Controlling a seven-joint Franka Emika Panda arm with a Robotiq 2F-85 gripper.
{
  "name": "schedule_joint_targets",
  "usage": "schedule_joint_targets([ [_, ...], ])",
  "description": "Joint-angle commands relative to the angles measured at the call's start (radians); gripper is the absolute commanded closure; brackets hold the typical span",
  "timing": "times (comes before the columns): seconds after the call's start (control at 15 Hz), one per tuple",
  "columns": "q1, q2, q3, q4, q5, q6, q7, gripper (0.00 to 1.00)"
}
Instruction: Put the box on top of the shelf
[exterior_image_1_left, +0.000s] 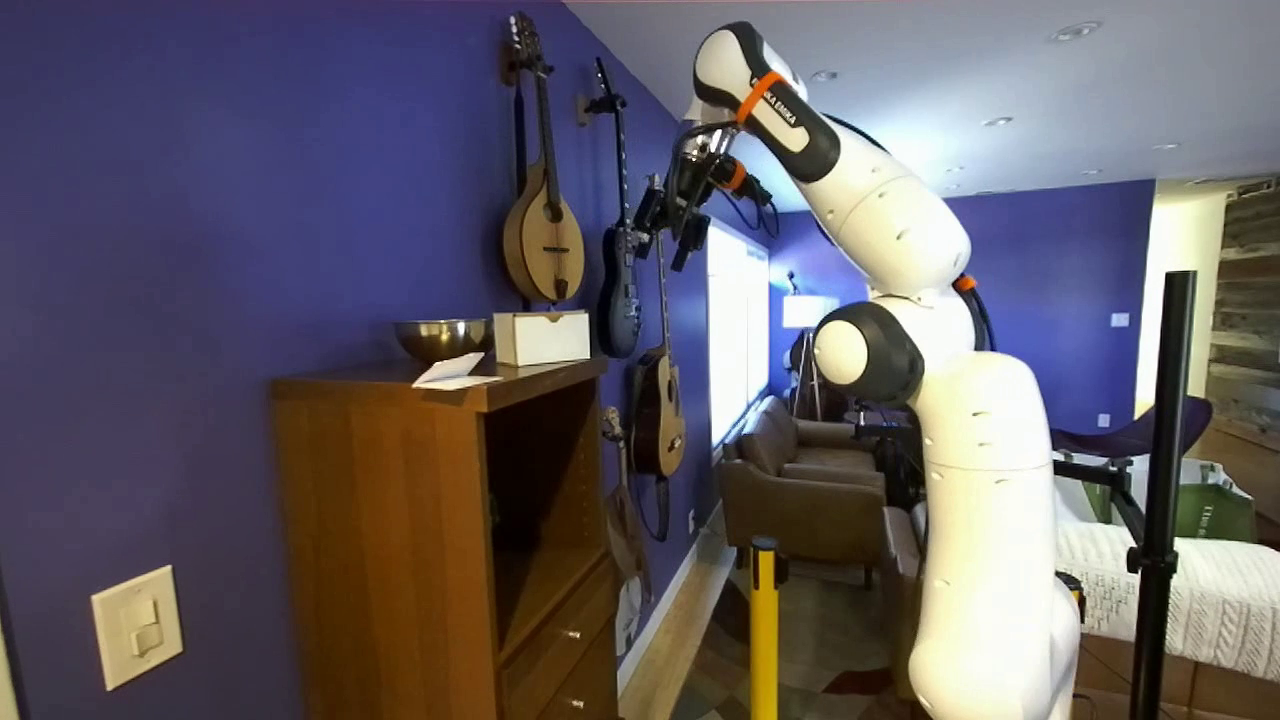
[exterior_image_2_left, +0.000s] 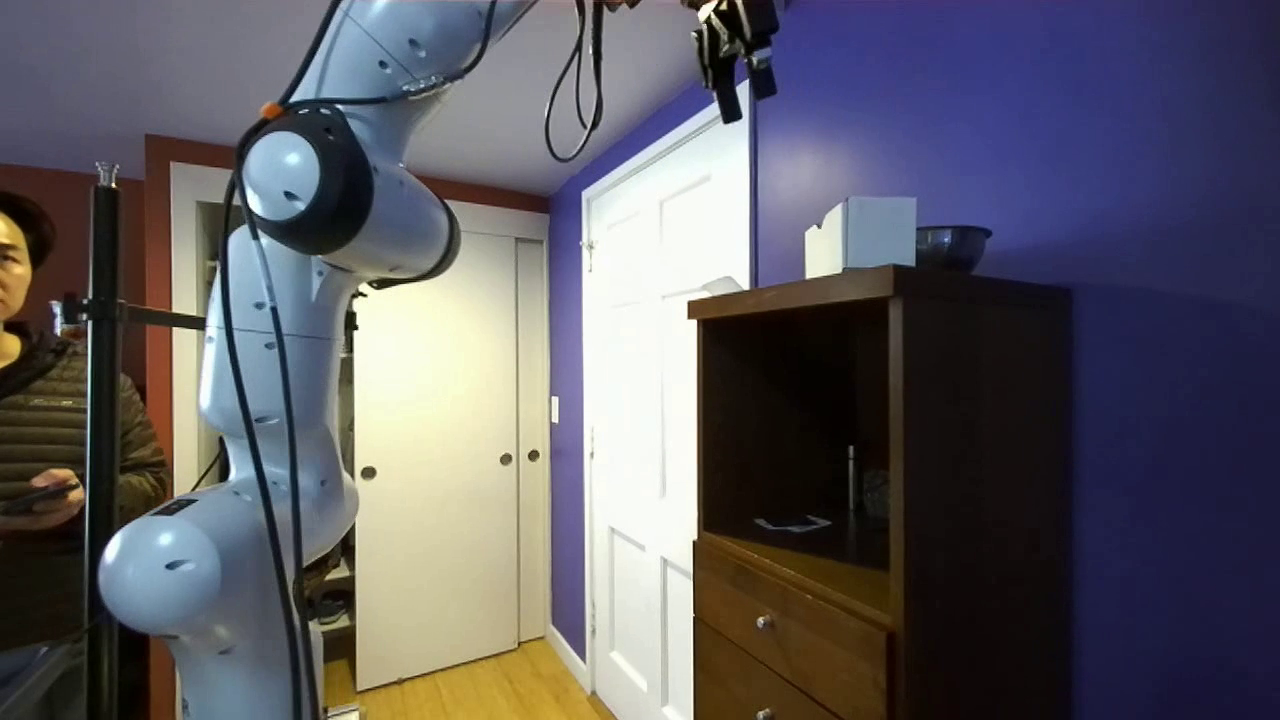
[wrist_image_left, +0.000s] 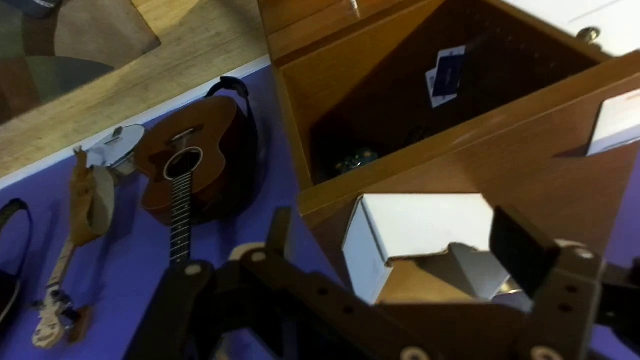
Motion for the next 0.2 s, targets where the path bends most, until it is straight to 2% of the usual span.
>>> schedule_joint_targets([
  [0.0, 0.014, -0.14, 0.023, -0.198, 0.117, -0.005, -0.042, 0.0],
  [0.07, 0.023, -0.17, 0.03, -0.248, 0.136, -0.004, -0.06, 0.0],
  [0.13, 0.008, -0.079, 0.014, -0.098, 0.088, -0.02, -0.033, 0.0],
])
